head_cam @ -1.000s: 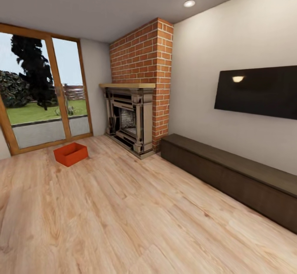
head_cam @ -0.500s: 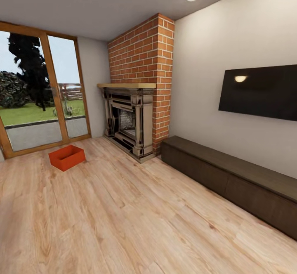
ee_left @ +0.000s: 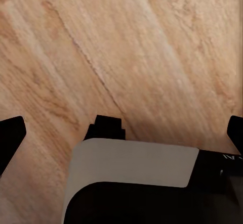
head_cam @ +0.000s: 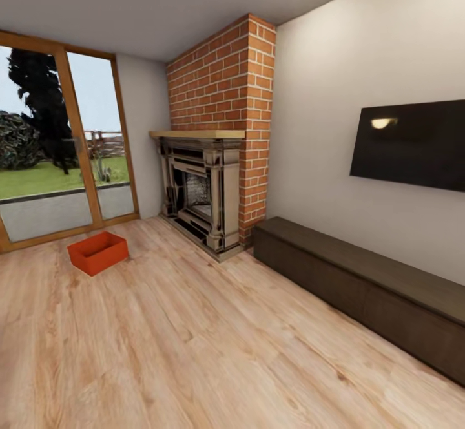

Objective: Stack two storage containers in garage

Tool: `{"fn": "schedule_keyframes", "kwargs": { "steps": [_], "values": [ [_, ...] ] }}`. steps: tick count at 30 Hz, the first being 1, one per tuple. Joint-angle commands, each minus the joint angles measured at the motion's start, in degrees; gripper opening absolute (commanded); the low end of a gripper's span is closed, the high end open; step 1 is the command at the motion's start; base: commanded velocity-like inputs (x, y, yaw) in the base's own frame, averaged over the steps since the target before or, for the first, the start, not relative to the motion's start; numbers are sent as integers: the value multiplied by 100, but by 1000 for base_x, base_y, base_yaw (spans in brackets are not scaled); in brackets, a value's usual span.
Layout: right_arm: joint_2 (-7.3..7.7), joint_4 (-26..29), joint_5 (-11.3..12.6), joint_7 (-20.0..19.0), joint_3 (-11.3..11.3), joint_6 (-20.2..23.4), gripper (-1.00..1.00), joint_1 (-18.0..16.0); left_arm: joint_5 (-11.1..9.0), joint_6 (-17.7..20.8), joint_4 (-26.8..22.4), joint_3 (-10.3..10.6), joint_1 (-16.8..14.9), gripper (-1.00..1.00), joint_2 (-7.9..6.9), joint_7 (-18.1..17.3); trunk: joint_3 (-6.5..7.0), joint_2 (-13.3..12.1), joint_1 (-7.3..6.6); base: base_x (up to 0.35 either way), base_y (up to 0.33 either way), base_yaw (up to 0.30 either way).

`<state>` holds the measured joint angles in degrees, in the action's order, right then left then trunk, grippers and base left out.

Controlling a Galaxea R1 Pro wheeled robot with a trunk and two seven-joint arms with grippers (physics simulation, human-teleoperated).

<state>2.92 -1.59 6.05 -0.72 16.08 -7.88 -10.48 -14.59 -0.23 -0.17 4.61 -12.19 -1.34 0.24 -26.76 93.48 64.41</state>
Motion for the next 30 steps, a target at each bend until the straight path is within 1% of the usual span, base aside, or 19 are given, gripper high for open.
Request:
{"fn": "schedule_keyframes", "kwargs": {
  "steps": [1,6,10,15,30],
  "values": [
    [-3,-17,66,-8,44,-35,100,-7,-52,-3,-1,48,-3,100,0,2,-6,3,3,327,0,0],
    [-3,-17,83,-13,18,-38,100,-7,-48,14,-5,49,-3,100,2,2,-6,3,3,327,0,1],
    [4,-17,72,-11,23,-38,100,-7,-44,21,-8,49,-3,100,2,3,-6,3,3,327,0,147],
    [32,-17,71,-12,26,-27,100,-7,-38,25,-9,49,-3,100,7,3,-6,3,3,326,0,253],
    [26,-17,86,-15,10,-17,100,-7,-39,21,-8,49,-3,100,7,3,-6,3,3,327,0,272]
  ]
}}
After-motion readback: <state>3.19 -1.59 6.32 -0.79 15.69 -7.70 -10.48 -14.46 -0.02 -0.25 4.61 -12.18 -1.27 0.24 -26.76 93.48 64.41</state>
